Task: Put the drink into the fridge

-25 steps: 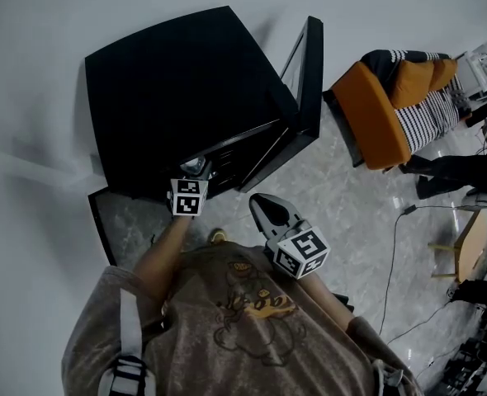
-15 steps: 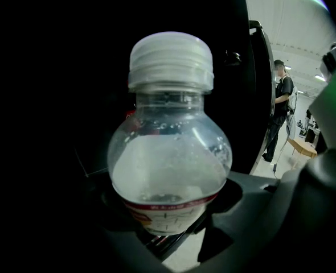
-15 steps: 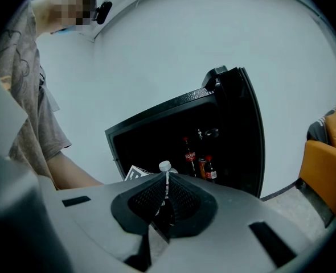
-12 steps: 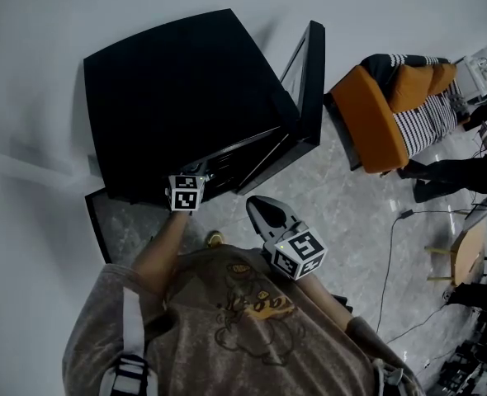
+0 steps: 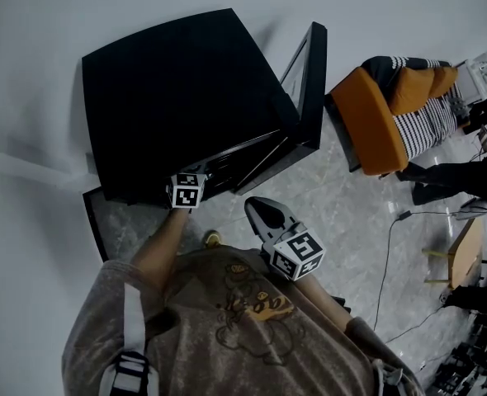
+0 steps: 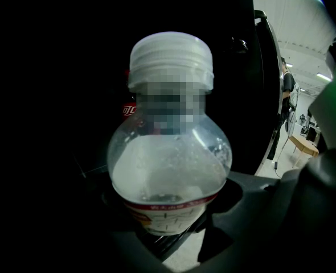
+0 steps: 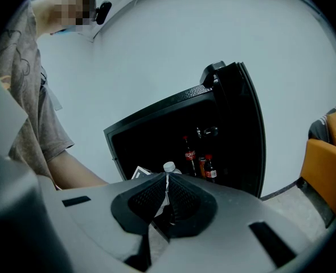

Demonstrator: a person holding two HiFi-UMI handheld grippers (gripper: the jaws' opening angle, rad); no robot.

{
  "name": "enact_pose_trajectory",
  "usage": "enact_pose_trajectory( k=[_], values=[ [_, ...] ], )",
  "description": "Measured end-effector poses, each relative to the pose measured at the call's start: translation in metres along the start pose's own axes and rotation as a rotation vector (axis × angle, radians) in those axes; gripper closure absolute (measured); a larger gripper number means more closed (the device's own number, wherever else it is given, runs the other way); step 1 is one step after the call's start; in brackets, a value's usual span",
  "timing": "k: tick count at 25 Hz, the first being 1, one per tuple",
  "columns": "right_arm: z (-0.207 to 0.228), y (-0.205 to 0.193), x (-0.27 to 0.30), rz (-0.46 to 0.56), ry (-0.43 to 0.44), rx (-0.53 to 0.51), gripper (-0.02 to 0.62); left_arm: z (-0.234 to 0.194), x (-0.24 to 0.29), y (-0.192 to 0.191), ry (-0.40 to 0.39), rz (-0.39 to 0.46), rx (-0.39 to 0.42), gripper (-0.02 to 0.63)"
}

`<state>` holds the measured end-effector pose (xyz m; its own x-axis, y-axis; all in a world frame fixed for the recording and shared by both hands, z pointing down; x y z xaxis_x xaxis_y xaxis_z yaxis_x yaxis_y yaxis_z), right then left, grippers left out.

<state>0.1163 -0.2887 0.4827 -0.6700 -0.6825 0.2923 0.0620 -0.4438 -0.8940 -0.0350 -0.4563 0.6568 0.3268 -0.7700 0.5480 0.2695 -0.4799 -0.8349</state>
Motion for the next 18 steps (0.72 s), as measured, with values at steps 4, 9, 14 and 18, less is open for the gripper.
enact_pose_trajectory(
  k=[4, 9, 14, 18],
  values=[
    [0.0, 0.002, -0.002, -0.008, -0.002, -0.003, 0.569, 0.002, 0.006, -0.004, -0.009, -0.006, -0.025, 0.302],
    [0.002, 0.002, -0.006, -0.012, -0.008, -0.003, 0.569, 0.003, 0.013, 0.008, -0.017, 0.019, -0.019, 0.302],
    [0.001, 0.004, -0.004, -0.004, -0.005, 0.004, 0.569, 0.001, 0.019, 0.011, -0.028, 0.029, -0.022, 0.301],
    [0.001, 0.003, -0.003, -0.018, -0.004, -0.011, 0.569, 0.003, 0.018, 0.012, -0.034, 0.036, -0.013, 0.298]
  ],
)
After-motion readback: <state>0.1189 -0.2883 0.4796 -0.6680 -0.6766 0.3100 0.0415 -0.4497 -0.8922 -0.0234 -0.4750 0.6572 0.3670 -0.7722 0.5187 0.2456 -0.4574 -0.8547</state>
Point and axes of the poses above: the fingertips, and each gripper's own axes: x forward along the fingers, z to its right, y out of its top, the point moved 4 cm from there along -x, backward along the fingers, and after that the axes turned 3 degrees about y, right-handed, at the moved point
